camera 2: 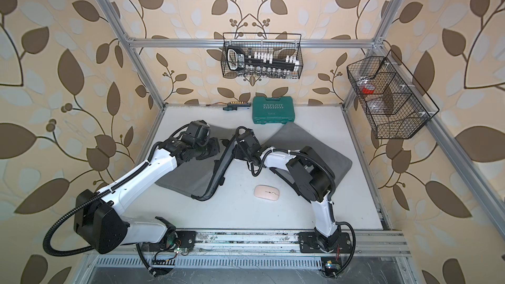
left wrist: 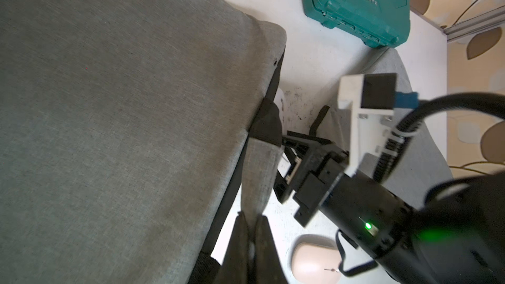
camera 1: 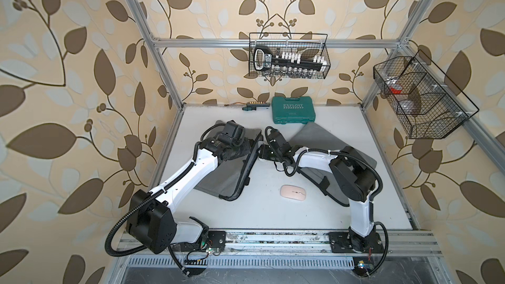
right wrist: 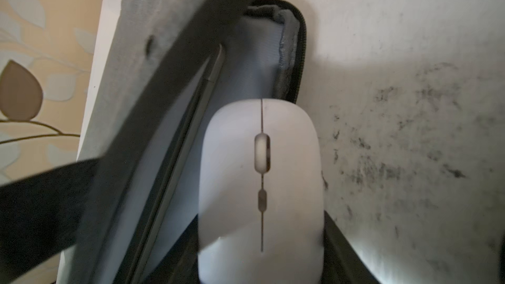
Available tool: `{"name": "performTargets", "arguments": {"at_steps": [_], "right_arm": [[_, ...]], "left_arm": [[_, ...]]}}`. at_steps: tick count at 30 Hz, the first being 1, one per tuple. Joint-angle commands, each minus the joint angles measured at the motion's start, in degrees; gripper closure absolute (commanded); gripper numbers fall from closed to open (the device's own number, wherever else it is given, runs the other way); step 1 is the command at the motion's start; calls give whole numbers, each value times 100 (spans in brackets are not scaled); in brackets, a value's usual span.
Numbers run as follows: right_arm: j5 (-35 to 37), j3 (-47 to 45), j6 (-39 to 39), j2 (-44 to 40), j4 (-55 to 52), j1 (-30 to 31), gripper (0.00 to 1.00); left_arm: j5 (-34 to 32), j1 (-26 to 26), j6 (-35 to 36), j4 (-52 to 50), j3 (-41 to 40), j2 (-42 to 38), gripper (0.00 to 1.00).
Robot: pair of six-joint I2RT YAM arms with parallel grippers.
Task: Put the mouse into the laptop bag
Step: Place the mouse in the zippered laptop bag.
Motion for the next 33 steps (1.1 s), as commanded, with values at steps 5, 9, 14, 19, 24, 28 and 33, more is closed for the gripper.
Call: {"name": "performTargets", "arguments": {"at_steps": [5, 9, 14, 19, 24, 28, 33], "right_arm": [[-477, 826, 213, 543, 93, -251, 55], [-668, 1222, 297, 850, 66, -336, 53], [-807, 1648, 501, 1170, 65, -385, 43], [-1100, 2023, 640, 1463, 65, -382, 35], [-1083, 1625, 320, 1182, 198, -384, 25], [-1002, 911, 143, 713, 510, -449, 26], [-801, 306, -53, 323, 718, -524, 39]], "left_arm": [[549, -149, -260, 552, 297, -25, 100], [562, -150, -286, 591, 333, 70, 100], [657, -156, -340, 744, 339, 187, 100], [646, -156, -331, 723, 421, 306, 100], [576, -155, -324, 731, 435, 353, 100], [580, -156, -323, 737, 446, 417, 100], [534, -156, -336, 742, 405, 437, 100]]}}
